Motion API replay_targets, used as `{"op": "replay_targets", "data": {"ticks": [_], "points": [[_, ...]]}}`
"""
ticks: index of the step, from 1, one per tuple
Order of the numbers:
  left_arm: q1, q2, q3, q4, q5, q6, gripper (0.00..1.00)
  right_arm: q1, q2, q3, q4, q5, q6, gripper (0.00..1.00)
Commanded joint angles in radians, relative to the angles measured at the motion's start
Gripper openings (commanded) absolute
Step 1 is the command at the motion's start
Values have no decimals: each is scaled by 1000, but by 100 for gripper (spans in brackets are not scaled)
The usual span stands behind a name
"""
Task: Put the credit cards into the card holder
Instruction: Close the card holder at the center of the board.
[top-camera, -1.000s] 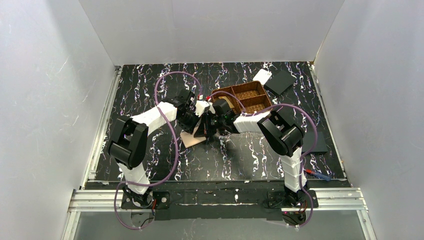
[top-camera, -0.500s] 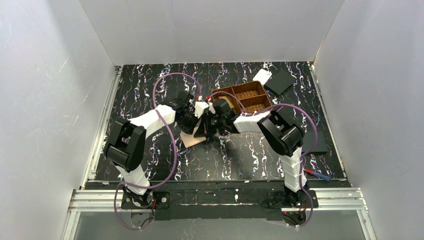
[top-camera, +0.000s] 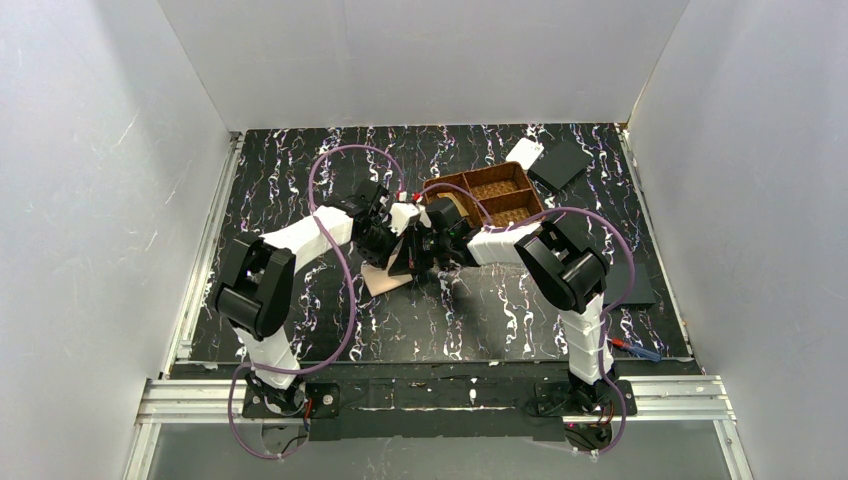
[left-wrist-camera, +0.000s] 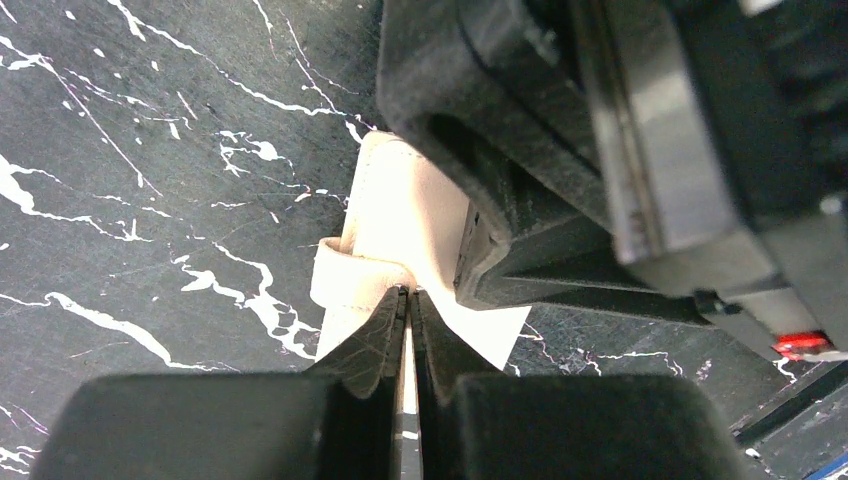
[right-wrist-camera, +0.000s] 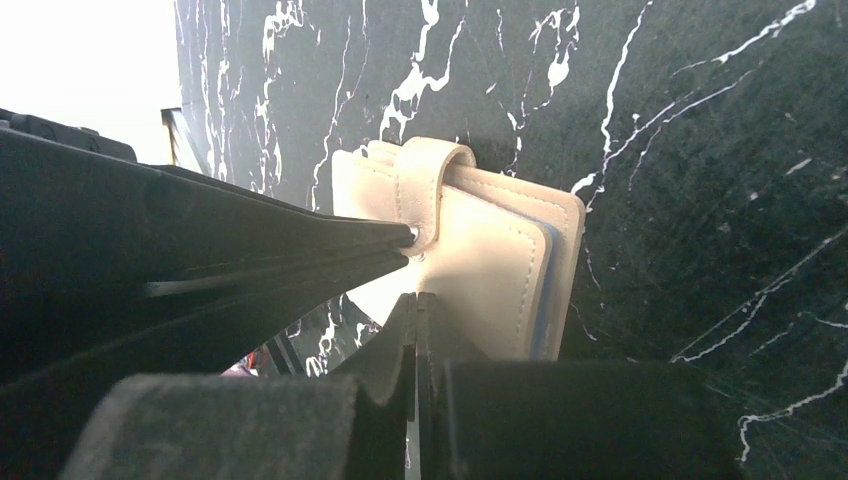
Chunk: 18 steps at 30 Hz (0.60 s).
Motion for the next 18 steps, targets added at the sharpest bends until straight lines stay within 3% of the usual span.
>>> {"op": "replay_targets", "data": {"ticks": [1,8,13,18], "points": [[-76,96,-72,-174,199,-38,0,-14,54,-19,-93,127,-27,1],[-91,103,-46,-203,163,-94,0,-34,23,-16,-120,113,0,1],[-114,149,-40,-206,172,-227,0,-35,39,39,-205,118,-65,1],[-150,151,-71,-191,22,-291,0,-35,55,50,-239,116,-99,1]]}}
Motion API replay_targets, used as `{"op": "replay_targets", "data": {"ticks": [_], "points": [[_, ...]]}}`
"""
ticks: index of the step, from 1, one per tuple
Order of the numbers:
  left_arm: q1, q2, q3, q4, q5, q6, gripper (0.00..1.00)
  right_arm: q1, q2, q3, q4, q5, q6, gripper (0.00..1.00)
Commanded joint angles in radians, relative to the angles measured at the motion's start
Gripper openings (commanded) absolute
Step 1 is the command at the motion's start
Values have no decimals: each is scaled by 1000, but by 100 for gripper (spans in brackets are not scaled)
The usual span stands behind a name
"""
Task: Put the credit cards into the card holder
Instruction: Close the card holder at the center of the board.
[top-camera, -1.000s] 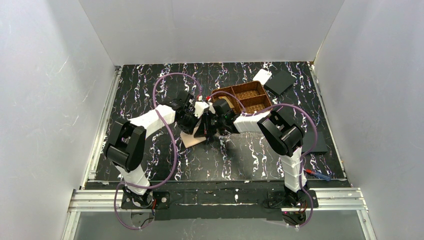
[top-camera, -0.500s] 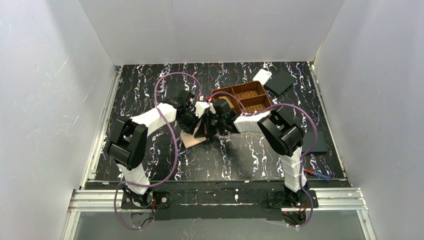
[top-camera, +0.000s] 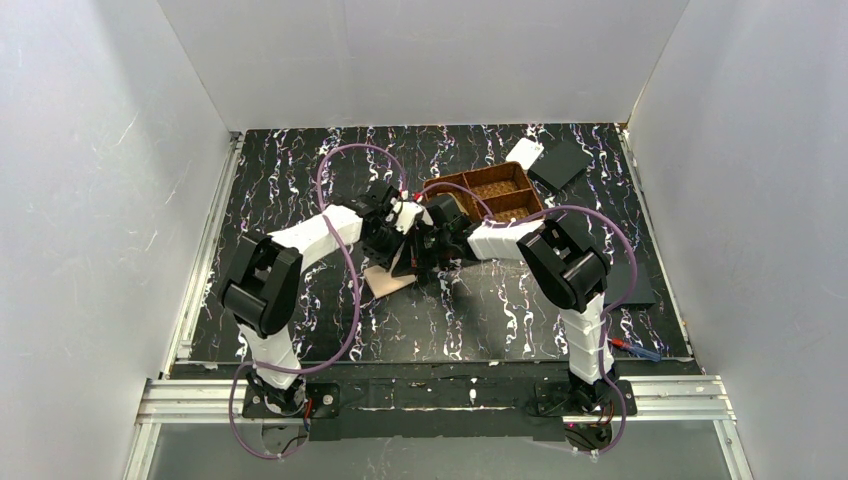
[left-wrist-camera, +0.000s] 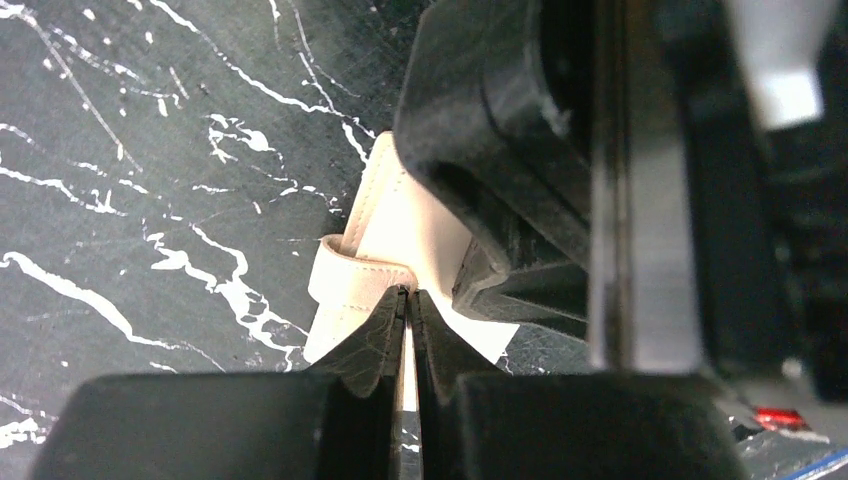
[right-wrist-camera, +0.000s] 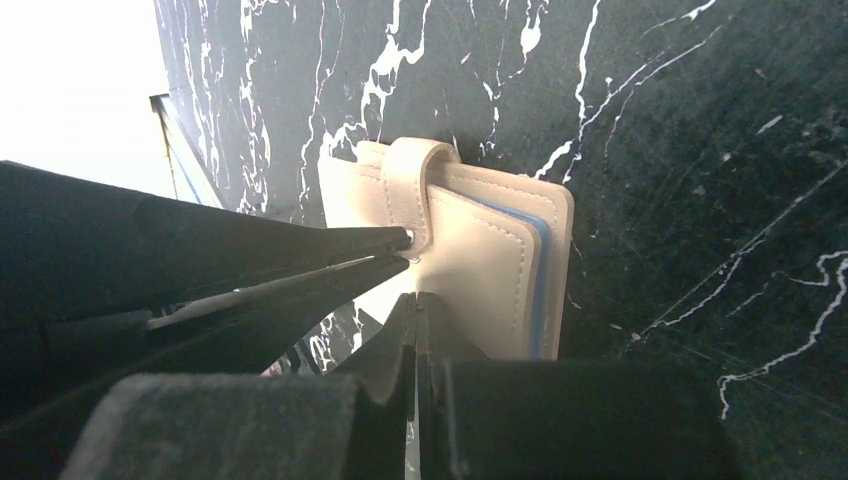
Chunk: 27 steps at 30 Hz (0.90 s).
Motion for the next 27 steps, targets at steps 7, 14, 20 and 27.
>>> {"op": "replay_targets", "data": {"ticks": [7,14,20,27], "points": [[-151,11,-143,-68,30,-271,0,-18,75,19,-123,131,-127,1],[-160,-115,-200,30,82,-315,0,-26,113,73,-208,95,-246,1],[-149,-126,-236,67,80,-290,0,-27,113,67,-189,62,-283,1],[-114,-215,-173,18,32,-314,0,-29,86,80,-202,-6,-340,3]]}}
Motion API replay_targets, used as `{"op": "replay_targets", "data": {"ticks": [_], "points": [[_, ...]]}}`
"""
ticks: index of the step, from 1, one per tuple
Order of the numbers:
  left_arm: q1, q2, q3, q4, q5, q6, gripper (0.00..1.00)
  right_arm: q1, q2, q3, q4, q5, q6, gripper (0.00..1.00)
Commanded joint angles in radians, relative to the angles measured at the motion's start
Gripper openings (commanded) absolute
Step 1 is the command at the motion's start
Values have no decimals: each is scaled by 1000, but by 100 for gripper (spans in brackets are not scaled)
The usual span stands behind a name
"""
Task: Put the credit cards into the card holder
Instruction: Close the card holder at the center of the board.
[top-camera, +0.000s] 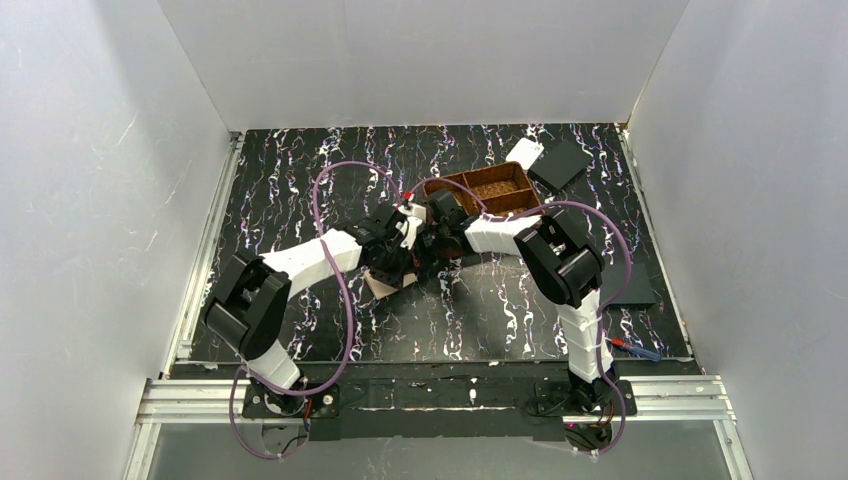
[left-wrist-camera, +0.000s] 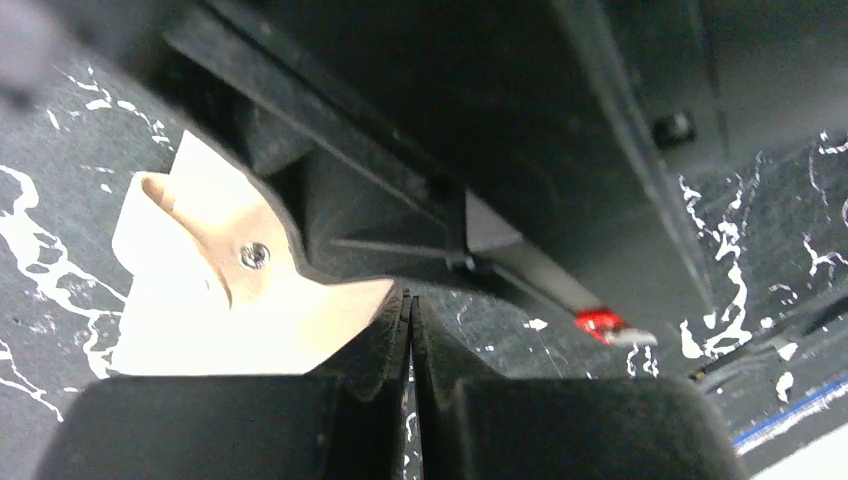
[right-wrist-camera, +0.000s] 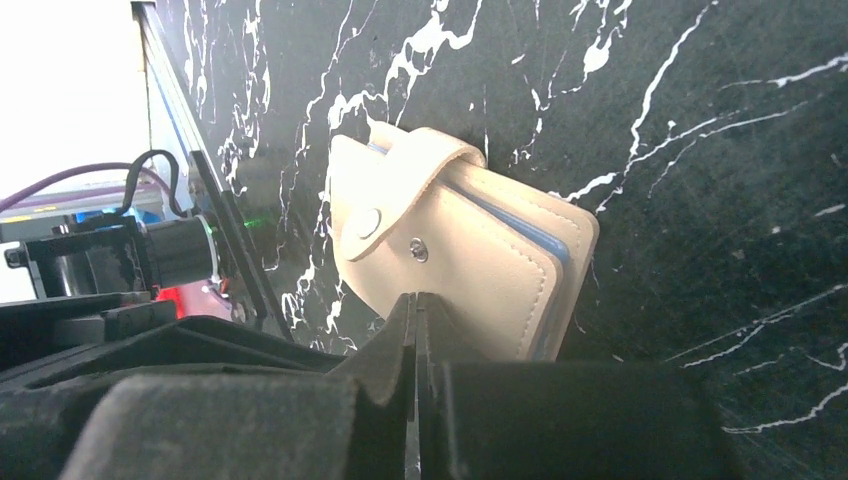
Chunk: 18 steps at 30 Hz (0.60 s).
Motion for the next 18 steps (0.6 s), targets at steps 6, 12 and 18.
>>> {"op": "replay_targets", "data": {"ticks": [6,12,18], "points": [[156,-169,30,-217,183,-31,7,-11,-20,27,-135,111,-138,20],[232,-391,16,-220,315,-121,29,-11,-67,22,-123,107,-59,28],[342,-392,-66,-151,313,-374,42,-12,-175,-26,-61,189,155,43]]}}
